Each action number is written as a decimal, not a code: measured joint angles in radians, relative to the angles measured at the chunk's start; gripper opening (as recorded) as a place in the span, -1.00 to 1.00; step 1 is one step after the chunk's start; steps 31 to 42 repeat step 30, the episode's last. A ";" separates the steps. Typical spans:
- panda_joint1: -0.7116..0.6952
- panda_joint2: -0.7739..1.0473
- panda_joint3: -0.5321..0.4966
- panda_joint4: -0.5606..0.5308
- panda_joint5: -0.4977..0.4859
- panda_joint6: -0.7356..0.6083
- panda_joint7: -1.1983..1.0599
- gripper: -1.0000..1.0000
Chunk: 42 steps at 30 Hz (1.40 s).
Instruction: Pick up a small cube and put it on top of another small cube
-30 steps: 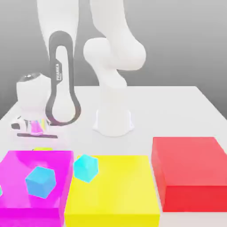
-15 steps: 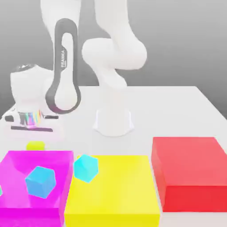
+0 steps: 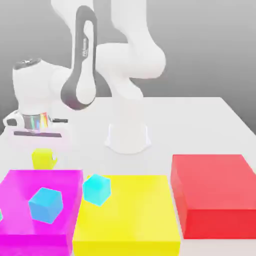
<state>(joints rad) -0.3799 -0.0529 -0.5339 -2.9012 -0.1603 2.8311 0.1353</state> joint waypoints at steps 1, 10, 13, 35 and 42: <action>-0.005 0.006 0.002 0.026 -0.023 -0.026 0.033 -1.00; 0.041 0.096 0.031 0.345 -0.022 -0.286 0.302 -1.00; 0.065 0.133 0.043 0.454 0.015 -0.370 0.372 -1.00; 0.153 0.343 0.173 0.788 0.313 -0.452 0.583 1.00; 0.153 0.343 0.173 0.788 0.313 -0.452 0.583 1.00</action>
